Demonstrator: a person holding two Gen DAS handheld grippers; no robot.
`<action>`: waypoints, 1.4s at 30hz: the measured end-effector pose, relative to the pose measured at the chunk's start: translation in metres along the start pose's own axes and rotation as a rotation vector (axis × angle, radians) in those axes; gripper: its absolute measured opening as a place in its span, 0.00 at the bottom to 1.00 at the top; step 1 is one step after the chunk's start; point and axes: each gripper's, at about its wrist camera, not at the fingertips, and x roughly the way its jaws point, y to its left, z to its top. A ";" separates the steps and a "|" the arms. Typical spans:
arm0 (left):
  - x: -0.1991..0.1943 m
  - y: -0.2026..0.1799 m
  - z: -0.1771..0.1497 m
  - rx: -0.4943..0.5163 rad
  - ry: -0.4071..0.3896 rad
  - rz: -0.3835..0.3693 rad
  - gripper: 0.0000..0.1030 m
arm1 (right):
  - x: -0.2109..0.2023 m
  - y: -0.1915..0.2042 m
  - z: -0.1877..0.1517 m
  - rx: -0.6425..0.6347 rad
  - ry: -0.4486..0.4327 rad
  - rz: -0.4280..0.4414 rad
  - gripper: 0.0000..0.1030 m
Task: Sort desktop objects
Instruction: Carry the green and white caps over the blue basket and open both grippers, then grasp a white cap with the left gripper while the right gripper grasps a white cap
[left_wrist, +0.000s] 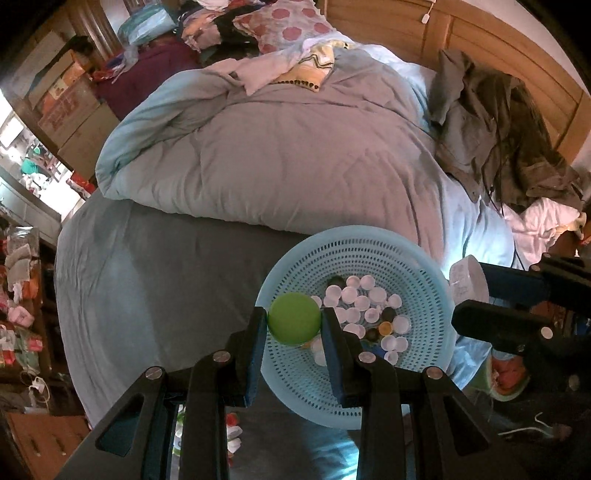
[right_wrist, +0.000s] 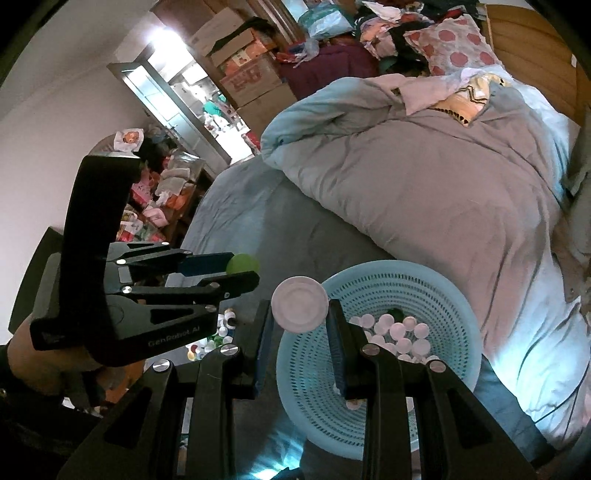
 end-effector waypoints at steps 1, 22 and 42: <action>0.000 -0.001 0.000 0.001 -0.001 0.001 0.30 | -0.001 -0.001 -0.001 -0.001 0.001 0.000 0.25; -0.003 -0.007 -0.008 -0.004 -0.020 0.076 0.73 | -0.007 -0.006 -0.010 0.019 -0.006 -0.030 0.49; 0.035 0.085 -0.077 -0.197 0.010 0.018 0.82 | 0.043 0.027 -0.013 -0.002 0.081 -0.061 0.52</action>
